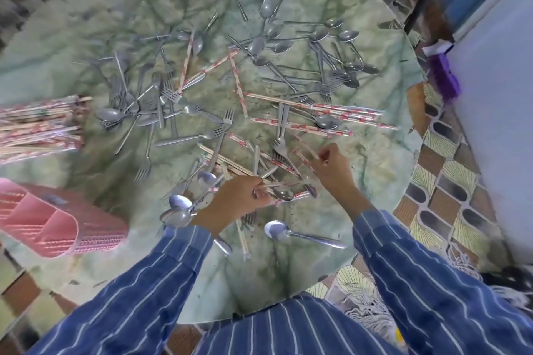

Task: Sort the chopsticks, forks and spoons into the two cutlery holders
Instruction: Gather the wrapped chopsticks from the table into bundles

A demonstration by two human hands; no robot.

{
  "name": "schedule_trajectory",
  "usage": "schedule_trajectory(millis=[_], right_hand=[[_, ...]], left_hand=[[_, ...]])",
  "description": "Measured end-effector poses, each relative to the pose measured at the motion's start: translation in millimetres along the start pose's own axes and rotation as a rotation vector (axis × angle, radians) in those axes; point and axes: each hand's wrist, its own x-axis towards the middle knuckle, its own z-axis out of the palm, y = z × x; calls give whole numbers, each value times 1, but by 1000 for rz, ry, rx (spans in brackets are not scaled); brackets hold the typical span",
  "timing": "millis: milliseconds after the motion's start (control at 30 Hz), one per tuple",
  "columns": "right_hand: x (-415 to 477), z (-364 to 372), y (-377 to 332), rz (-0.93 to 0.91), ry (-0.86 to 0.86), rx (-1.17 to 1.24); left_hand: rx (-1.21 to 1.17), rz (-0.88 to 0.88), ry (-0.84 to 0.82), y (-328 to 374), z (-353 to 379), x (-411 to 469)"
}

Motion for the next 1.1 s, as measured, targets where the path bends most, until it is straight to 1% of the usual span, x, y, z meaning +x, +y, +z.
schedule_trajectory(millis=[100, 200, 367, 467, 567, 733, 833, 900, 1000, 1067, 1100], right_hand=[[-7, 1, 17, -16, -62, -54], [-12, 0, 26, -48, -95, -150], [-17, -12, 32, -22, -48, -169], [-21, -19, 33, 54, 19, -46], [-26, -22, 33, 89, 32, 34], [-38, -24, 31, 87, -83, 239], [-47, -24, 27, 115, -128, 337], [-49, -20, 27, 150, -131, 418], [-52, -15, 20, 239, -153, 618], [-56, -12, 10, 270, -183, 700], [-57, -9, 5, 277, -195, 716]], left_hand=[[-40, -7, -66, 6, 7, 5], [8, 9, -83, 11, 7, 10], [6, 57, -146, 9, 2, 12], [37, 64, -134, 4, -7, 10], [72, 90, -144, 4, -6, 5], [51, 70, -133, 6, 9, -2], [62, 114, -166, 3, 0, -11], [139, 126, -220, 0, -11, -18], [292, 153, -242, -11, -24, -27], [321, 117, -238, -20, -31, -35], [291, 90, -216, -24, -36, -40]])
